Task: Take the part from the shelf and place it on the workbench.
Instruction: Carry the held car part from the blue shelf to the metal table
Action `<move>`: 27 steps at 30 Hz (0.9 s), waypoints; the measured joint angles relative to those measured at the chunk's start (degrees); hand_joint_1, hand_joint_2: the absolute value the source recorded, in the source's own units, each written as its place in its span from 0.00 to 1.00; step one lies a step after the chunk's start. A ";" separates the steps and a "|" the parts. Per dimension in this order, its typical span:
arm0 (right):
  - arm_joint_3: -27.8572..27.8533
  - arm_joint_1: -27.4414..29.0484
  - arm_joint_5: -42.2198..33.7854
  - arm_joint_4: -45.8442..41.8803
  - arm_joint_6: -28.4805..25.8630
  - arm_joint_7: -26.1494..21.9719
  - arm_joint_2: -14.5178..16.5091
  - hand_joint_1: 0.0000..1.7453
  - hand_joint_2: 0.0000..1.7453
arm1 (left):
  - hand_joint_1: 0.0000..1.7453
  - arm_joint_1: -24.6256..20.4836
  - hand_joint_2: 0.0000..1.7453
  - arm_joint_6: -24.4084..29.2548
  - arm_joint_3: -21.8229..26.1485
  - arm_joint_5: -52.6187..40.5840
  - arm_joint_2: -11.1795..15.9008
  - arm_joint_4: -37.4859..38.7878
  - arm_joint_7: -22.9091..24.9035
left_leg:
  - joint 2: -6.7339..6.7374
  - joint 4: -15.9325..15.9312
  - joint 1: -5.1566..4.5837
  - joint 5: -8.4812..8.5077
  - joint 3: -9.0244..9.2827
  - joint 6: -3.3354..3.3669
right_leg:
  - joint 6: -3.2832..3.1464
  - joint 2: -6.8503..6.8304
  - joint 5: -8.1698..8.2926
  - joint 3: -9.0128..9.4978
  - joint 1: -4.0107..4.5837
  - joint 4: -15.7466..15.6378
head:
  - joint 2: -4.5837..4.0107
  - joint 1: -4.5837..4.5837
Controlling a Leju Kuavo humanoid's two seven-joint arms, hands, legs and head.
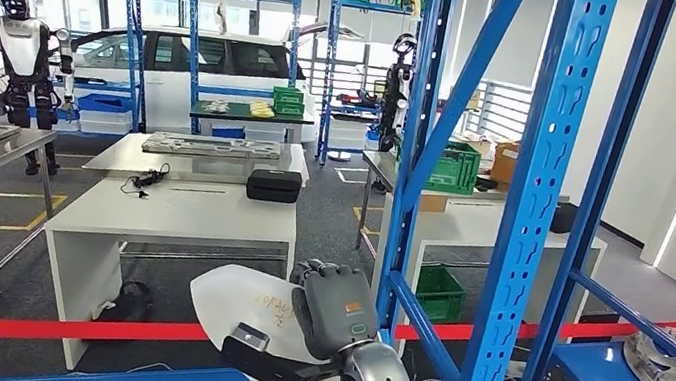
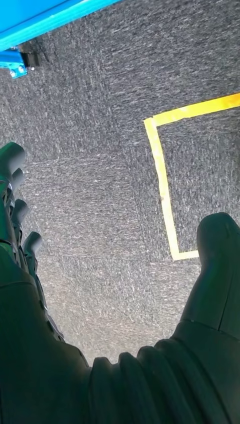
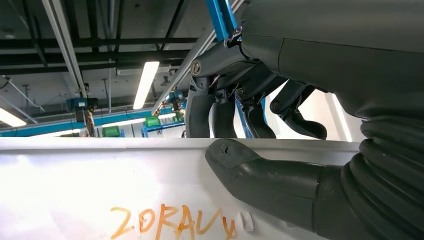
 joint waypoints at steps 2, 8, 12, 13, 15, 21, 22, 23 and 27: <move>0.00 0.25 -0.02 0.00 0.01 -0.10 0.00 1.00 1.00 | 0.00 0.00 1.00 -0.04 0.00 -0.01 0.01 0.00 0.01 | 0.00 -0.50 -0.02 1.47 0.46 0.19 | -0.05 0.01 0.04 -0.12 0.09 0.17 | 0.00 -0.01; -0.12 0.27 -0.04 0.00 0.03 -0.36 -0.01 1.00 1.00 | 0.00 -0.30 1.00 -0.18 0.10 0.08 0.04 0.00 0.00 | -0.14 -14.97 -0.55 6.96 7.47 1.60 | 1.32 0.11 0.62 -0.73 0.36 0.44 | 0.00 0.03; -0.54 0.22 -0.08 0.00 0.00 -0.51 -0.02 1.00 1.00 | 0.00 -0.33 1.00 -0.18 0.31 0.40 -0.07 -0.01 -0.01 | 0.04 -15.48 -0.10 8.09 6.93 3.10 | 2.64 -0.01 -2.12 -2.50 0.22 4.18 | 0.00 0.18; -0.62 0.24 -0.10 0.01 -0.01 -0.60 -0.02 1.00 1.00 | 0.00 -0.34 1.00 -0.18 0.33 0.44 -0.07 -0.01 -0.02 | 0.10 -15.47 -0.14 8.28 6.69 3.34 | 2.91 -0.04 -4.24 -3.95 0.14 7.72 | 0.00 0.24; -0.69 0.40 -0.13 0.07 -0.02 -0.74 -0.04 1.00 1.00 | 0.00 -0.33 1.00 -0.19 0.37 0.48 -0.05 0.00 -0.04 | 0.20 -15.33 -0.21 8.63 6.04 3.58 | 3.25 -0.06 -7.73 -7.02 0.03 15.20 | 0.00 0.31; -0.79 0.29 -0.13 0.17 -0.37 -0.94 -0.05 1.00 1.00 | 0.00 -0.33 1.00 -0.18 0.43 0.48 -0.18 -0.01 -0.21 | 0.18 -14.41 -0.37 9.24 4.67 2.85 | 2.19 -0.12 -2.68 1.36 0.32 2.09 | 0.00 0.32; -0.85 0.26 -0.13 0.17 -0.50 -0.97 -0.04 1.00 1.00 | 0.00 -0.33 1.00 -0.18 0.43 0.48 -0.19 -0.01 -0.23 | 0.17 -14.43 -0.43 9.41 4.57 2.51 | 1.87 -0.11 -2.50 1.91 0.49 0.80 | 0.00 0.31; -0.92 0.25 -0.10 0.17 -0.58 -1.01 -0.04 1.00 1.00 | 0.00 -0.33 1.00 -0.18 0.44 0.45 -0.19 -0.01 -0.24 | 0.15 -14.59 -0.47 9.64 4.50 2.08 | 1.58 -0.08 -2.31 1.80 0.67 0.70 | 0.00 0.29; -1.12 0.23 0.01 0.16 -0.71 -1.11 -0.03 1.00 1.00 | 0.00 -0.33 1.00 -0.18 0.46 -0.10 -0.10 0.01 -0.09 | 0.11 -12.25 -0.31 7.72 3.16 0.78 | 0.10 -0.23 -0.86 1.44 0.18 -0.32 | 0.00 0.15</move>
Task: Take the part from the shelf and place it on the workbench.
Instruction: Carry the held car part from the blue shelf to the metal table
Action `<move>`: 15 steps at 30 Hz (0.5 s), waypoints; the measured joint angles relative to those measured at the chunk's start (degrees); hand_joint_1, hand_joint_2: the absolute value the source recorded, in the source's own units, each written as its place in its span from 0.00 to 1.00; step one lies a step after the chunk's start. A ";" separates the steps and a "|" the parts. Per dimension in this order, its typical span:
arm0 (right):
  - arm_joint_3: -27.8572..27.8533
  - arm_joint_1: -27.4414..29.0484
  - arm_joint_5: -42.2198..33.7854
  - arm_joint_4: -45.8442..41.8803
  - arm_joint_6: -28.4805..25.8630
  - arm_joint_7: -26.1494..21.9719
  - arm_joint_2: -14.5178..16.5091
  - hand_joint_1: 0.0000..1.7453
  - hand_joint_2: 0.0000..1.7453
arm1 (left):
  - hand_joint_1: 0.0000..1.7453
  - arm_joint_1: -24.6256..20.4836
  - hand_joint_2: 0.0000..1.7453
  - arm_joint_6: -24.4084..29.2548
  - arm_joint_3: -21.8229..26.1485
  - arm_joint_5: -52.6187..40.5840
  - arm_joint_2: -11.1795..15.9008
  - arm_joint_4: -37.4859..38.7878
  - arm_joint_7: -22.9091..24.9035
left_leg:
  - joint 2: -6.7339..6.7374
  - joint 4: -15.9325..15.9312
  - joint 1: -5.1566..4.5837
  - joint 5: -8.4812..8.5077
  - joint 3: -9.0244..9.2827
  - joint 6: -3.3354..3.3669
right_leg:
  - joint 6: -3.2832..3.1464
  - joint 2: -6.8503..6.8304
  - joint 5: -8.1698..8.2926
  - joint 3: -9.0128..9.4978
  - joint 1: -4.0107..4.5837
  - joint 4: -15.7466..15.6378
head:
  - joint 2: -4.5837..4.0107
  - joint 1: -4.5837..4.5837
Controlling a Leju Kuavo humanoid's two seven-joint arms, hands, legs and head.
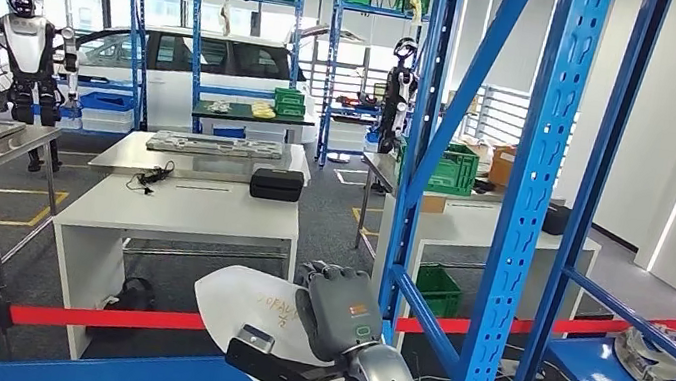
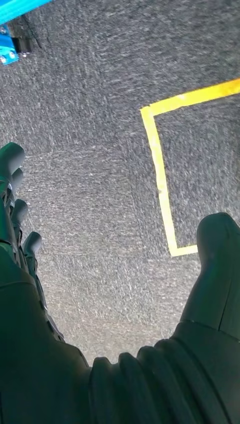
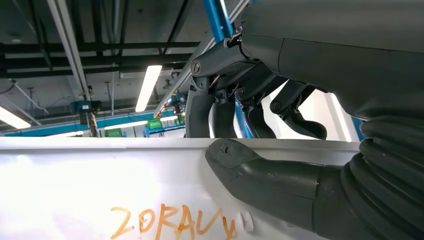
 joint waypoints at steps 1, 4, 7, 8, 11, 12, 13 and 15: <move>-0.10 0.04 0.01 -0.01 0.00 0.00 0.00 1.00 1.00 | 0.00 0.01 1.00 0.00 0.00 -0.26 0.09 0.01 0.12 | 0.00 3.13 0.04 -2.08 -1.27 -0.22 | -0.22 -0.06 0.28 -0.22 -0.08 -0.08 | 0.00 -0.06; -0.62 0.32 0.01 -0.01 0.03 0.00 -0.07 1.00 1.00 | 0.00 0.07 1.00 0.01 0.00 -0.77 0.55 0.03 0.56 | 0.00 12.98 0.06 -6.74 -4.72 -0.66 | -0.38 -0.09 0.96 -1.22 -0.06 0.03 | 0.00 -0.14; -1.20 0.45 0.03 -0.03 0.04 0.01 -0.24 1.00 1.00 | 0.00 0.07 1.00 0.07 0.00 -1.33 1.04 -0.01 0.75 | 0.01 6.53 0.11 -3.57 -0.05 -0.60 | 0.02 -0.03 1.51 -2.06 -0.18 0.43 | 0.00 -0.19; -1.39 0.47 0.04 -0.09 -0.01 0.02 -0.35 1.00 1.00 | 0.00 0.03 1.00 0.08 0.00 -1.59 1.19 -0.02 0.73 | 0.00 2.53 0.02 -2.47 2.38 -0.45 | 0.27 -0.01 1.62 -2.33 -0.10 0.65 | 0.00 -0.21; -1.92 0.83 0.09 -0.40 -0.25 0.01 -0.82 1.00 1.00 | 0.00 -0.06 1.00 0.07 0.00 -2.22 1.56 -0.05 0.67 | -0.16 -2.37 -0.29 -1.55 4.86 0.71 | 1.29 -0.01 2.19 -2.91 0.20 0.82 | 0.00 -0.13; -2.13 1.08 0.11 -0.51 -0.28 0.01 -1.05 1.00 1.00 | 0.00 -0.05 1.00 0.07 0.00 -2.39 1.67 -0.05 0.72 | -0.21 -2.41 -0.27 -1.23 4.63 1.23 | 1.67 -0.02 2.45 -2.97 0.17 0.68 | 0.00 -0.09; -2.33 1.33 0.11 -0.64 -0.30 0.01 -1.33 1.00 1.00 | 0.00 -0.05 1.00 0.05 -0.01 -2.58 1.76 -0.05 0.78 | -0.17 -2.48 -0.22 -0.92 4.47 1.70 | 2.04 -0.02 2.46 -3.04 0.10 0.72 | 0.00 -0.08; -2.67 1.67 0.12 -0.89 -0.31 0.01 -1.99 1.00 1.00 | 0.00 -0.07 1.00 0.01 -0.02 -2.93 1.97 -0.05 1.02 | -0.06 -2.70 -0.07 -0.25 4.01 2.61 | 2.69 -0.01 0.46 -4.08 -0.04 3.04 | 0.00 -0.02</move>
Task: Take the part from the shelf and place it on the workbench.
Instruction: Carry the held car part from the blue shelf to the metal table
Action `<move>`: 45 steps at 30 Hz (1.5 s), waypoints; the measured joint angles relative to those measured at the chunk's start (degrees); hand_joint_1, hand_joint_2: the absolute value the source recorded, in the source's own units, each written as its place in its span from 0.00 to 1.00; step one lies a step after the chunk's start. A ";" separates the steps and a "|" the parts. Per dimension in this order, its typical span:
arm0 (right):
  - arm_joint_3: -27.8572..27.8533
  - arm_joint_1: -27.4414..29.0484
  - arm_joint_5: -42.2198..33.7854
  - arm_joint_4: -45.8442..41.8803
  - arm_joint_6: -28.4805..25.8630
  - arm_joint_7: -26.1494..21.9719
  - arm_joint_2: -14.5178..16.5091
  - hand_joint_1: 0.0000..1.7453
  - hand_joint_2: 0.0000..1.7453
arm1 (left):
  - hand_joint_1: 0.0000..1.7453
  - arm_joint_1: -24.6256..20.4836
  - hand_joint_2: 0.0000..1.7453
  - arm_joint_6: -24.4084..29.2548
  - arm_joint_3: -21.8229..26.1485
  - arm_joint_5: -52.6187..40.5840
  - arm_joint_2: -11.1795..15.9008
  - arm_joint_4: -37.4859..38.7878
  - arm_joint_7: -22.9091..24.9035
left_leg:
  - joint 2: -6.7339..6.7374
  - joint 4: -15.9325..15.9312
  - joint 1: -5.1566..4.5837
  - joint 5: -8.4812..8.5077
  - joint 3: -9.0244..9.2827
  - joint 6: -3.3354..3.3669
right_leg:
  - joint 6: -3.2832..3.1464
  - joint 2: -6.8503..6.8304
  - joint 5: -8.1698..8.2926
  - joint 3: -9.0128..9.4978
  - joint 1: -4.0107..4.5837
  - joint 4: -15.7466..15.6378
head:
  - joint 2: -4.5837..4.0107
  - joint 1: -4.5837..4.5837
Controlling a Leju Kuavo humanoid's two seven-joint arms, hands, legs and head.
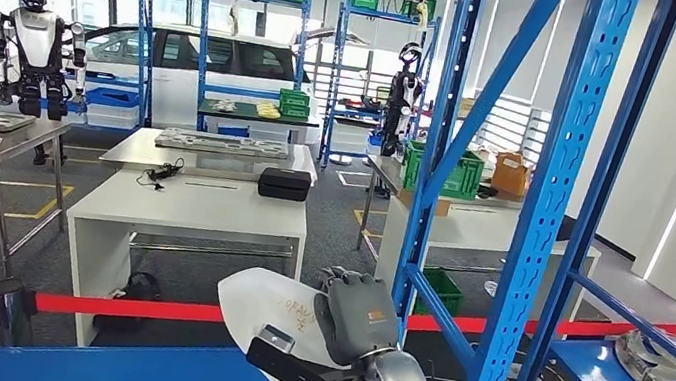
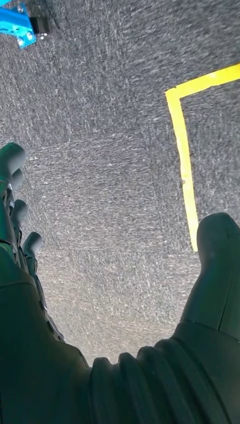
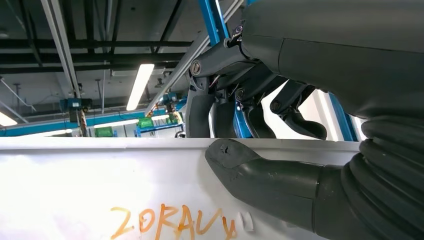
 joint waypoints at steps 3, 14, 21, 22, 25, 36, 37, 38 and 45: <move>-0.19 0.55 -0.04 -0.22 -0.02 -0.07 -0.89 1.00 1.00 | 0.00 0.01 1.00 -0.05 -0.03 -0.52 0.44 0.00 0.55 | 0.18 0.03 -0.05 0.89 -1.19 0.63 | 0.58 0.01 -6.33 -4.20 -0.08 10.69 | 0.00 0.09; -1.14 1.19 -0.24 -0.24 -1.24 -0.74 -2.00 1.00 1.00 | 0.00 -0.01 1.00 -1.51 -0.29 -3.02 1.99 0.00 2.53 | 0.21 0.44 -0.26 2.67 -3.49 -1.56 | -2.47 -0.15 -1.14 5.23 0.66 -3.30 | 0.00 0.13; -1.20 1.38 -0.93 -0.21 -1.52 -1.59 -2.15 1.00 1.00 | 0.00 -0.01 1.00 -2.54 -0.36 -3.69 4.02 -0.03 3.20 | 0.12 14.61 0.03 -5.63 -7.62 -3.22 | -3.08 -0.25 1.23 2.74 0.17 -3.70 | 0.00 -0.12; -1.25 1.40 -1.05 -0.20 -1.58 -1.69 -2.26 1.00 1.00 | 0.00 -0.01 1.00 -2.71 -0.36 -3.66 4.36 -0.04 3.19 | 0.14 11.40 0.11 -4.25 -5.39 -3.28 | -2.89 -0.25 1.44 2.40 0.08 -3.53 | 0.00 -0.13; -1.58 1.34 -1.42 -0.20 -1.92 -1.91 -2.62 1.00 1.00 | 0.00 -0.08 1.00 -3.35 -0.36 -3.61 5.24 -0.12 3.09 | 0.00 1.06 0.08 -1.72 0.81 -2.85 | -2.11 -0.28 1.90 1.42 0.12 -2.72 | 0.00 -0.20; -3.42 5.66 -1.78 -1.53 -3.73 -1.80 -6.56 1.00 1.00 | 0.00 -0.44 1.00 -4.46 -0.36 -3.61 7.52 -0.52 2.93 | -0.07 0.42 -0.14 1.56 -2.28 0.67 | 0.03 -0.16 -6.86 -4.62 0.16 13.35 | 0.00 0.18; -3.70 6.19 -1.79 -1.95 -3.73 -1.80 -6.89 1.00 1.00 | 0.00 -0.43 1.00 -4.50 -0.35 -3.61 7.61 -0.52 2.93 | -0.08 0.47 -0.25 1.85 -2.67 0.64 | -0.29 -0.15 -5.82 -2.80 0.24 10.96 | 0.00 0.21; -4.01 6.48 -1.81 -2.40 -3.74 -1.81 -7.21 1.00 1.00 | 0.00 -0.44 1.00 -4.53 -0.34 -3.61 7.66 -0.52 2.93 | -0.09 0.52 -0.33 2.10 -2.95 0.57 | -0.77 -0.15 -4.41 -0.05 0.40 6.90 | 0.00 0.21; -5.74 6.96 -2.24 -4.40 -4.05 -2.05 -8.39 1.00 1.00 | 0.00 -0.60 1.00 -4.61 -0.29 -3.27 7.92 -0.51 3.05 | 0.10 0.60 -0.41 2.88 -3.89 -1.42 | -2.69 -0.24 -0.88 5.26 0.88 -3.63 | 0.00 0.16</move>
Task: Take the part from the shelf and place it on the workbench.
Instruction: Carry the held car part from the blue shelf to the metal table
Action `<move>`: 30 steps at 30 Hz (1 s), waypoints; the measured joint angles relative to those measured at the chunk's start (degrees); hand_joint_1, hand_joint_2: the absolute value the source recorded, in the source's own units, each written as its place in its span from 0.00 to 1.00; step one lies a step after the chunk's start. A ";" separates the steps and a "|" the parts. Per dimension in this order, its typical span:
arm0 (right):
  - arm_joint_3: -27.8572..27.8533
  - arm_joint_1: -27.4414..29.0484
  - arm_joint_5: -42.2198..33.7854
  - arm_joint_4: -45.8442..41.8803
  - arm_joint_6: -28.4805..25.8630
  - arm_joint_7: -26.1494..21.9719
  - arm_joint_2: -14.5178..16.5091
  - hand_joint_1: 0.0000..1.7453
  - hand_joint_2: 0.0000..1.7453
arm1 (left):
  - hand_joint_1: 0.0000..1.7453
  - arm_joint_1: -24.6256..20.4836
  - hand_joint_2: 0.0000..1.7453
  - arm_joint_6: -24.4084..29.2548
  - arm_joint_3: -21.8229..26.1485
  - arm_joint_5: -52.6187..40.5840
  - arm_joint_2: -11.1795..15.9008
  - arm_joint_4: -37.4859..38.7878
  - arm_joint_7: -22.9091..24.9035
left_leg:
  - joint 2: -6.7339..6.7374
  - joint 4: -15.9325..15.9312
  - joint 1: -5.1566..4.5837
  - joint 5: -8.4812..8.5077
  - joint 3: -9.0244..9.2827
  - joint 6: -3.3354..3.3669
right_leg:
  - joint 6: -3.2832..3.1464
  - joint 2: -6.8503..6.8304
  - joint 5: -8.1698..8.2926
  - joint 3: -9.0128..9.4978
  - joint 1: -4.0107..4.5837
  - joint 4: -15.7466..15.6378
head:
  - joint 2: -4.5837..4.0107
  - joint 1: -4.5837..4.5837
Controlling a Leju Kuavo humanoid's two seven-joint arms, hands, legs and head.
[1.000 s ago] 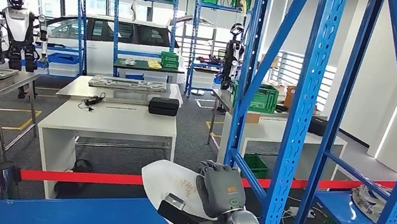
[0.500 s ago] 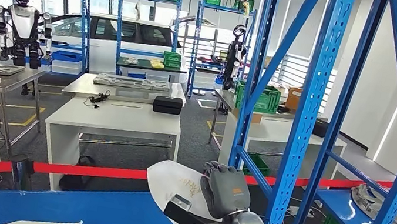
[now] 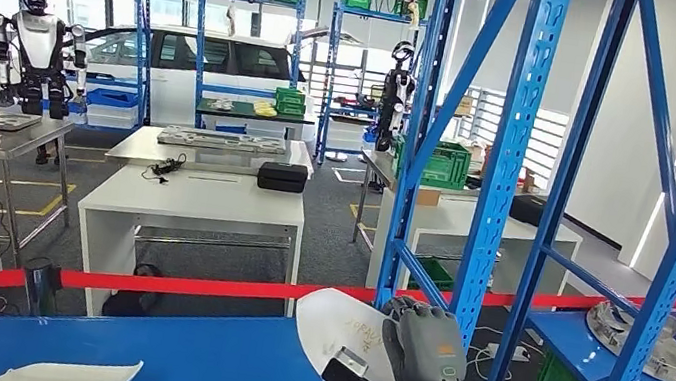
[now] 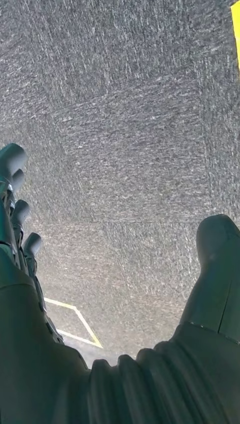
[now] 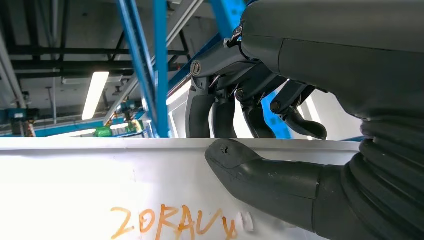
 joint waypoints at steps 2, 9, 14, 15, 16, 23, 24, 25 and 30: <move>-0.26 0.21 -0.04 -0.21 -0.06 -0.07 -0.16 1.00 1.00 | 0.00 0.03 1.00 -0.15 0.02 0.08 0.21 0.01 0.01 | -0.06 3.95 0.06 -3.19 -1.79 -0.55 | -0.46 -0.05 1.01 -0.47 -0.41 -0.60 | 0.00 -0.10; -1.63 2.74 -0.05 -0.93 -0.03 -0.13 -1.38 1.00 1.00 | 0.00 0.14 1.00 -2.13 0.12 0.41 0.83 0.02 0.61 | -0.02 5.54 0.30 -5.58 1.51 -1.35 | 0.06 -0.08 2.59 -3.20 -0.58 0.35 | 0.00 -0.26; -2.45 3.38 0.04 -2.06 0.11 -0.39 -2.21 1.00 1.00 | 0.00 0.32 1.00 -2.39 0.22 0.81 1.15 -0.01 0.65 | -0.30 -0.35 0.03 -3.69 4.59 0.79 | 1.67 -0.01 3.48 -4.12 -0.41 0.85 | 0.00 -0.24; -2.56 3.51 0.08 -2.20 0.20 -0.43 -2.36 1.00 1.00 | 0.00 0.35 1.00 -2.38 0.27 0.84 1.17 -0.02 0.62 | -0.27 -0.44 0.09 -3.36 4.43 1.22 | 2.03 0.02 3.06 -4.34 -0.47 1.25 | 0.00 -0.21; -2.66 3.57 0.10 -2.31 0.27 -0.47 -2.50 1.00 1.00 | 0.00 0.36 1.00 -2.38 0.35 0.84 1.21 -0.03 0.60 | -0.23 -0.56 0.19 -3.02 4.19 1.64 | 2.37 0.05 1.92 -4.94 -0.53 2.58 | 0.00 -0.19; -2.79 4.00 0.12 -2.50 0.80 -0.67 -2.68 1.00 1.00 | 0.00 0.57 1.00 -2.37 1.05 0.83 1.33 -0.06 0.48 | -0.21 -0.18 0.26 -0.98 1.24 1.99 | 2.85 0.09 -4.34 -6.72 -0.71 12.91 | 0.00 -0.05; -2.80 3.97 0.13 -2.55 0.80 -0.68 -2.68 1.00 1.00 | 0.00 0.57 1.00 -2.37 1.11 0.80 1.33 -0.07 0.47 | -0.24 -0.12 0.26 -0.77 1.03 1.83 | 2.48 0.11 -3.12 -3.82 -0.63 8.46 | 0.00 -0.04; -2.81 3.95 0.14 -2.65 0.79 -0.69 -2.68 1.00 1.00 | 0.00 0.56 1.00 -2.37 1.13 0.74 1.32 -0.08 0.45 | -0.27 -0.07 0.19 -0.56 0.89 1.59 | 2.15 0.10 -2.13 -1.44 -0.44 4.59 | 0.00 -0.07; -2.89 3.89 0.39 -3.01 0.64 -0.72 -2.81 1.00 1.00 | 0.00 0.54 1.00 -2.34 1.14 0.25 1.39 -0.10 0.63 | -0.33 -0.43 0.23 0.32 0.43 -0.17 | 0.64 0.04 -0.45 0.27 -0.07 0.23 | 0.00 -0.08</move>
